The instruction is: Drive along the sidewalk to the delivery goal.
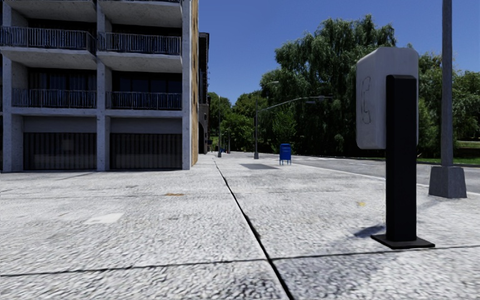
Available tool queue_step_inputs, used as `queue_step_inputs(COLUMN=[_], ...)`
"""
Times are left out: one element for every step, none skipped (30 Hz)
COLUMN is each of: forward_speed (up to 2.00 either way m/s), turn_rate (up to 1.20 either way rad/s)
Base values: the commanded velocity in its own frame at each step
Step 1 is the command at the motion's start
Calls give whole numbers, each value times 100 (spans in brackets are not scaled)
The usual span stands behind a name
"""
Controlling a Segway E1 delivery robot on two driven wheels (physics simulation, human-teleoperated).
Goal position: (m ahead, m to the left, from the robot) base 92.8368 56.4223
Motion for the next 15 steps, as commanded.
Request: queue_step_inputs(forward_speed=[200, 200, 200, 200, 200, 200, 200, 200, 200, 200, 200, 200, 200, 200, 200], turn_rate=[0, 0, 0, 0, 0, 0, 0, 0, 0, 0, 0, 0, 0, 0, 0])
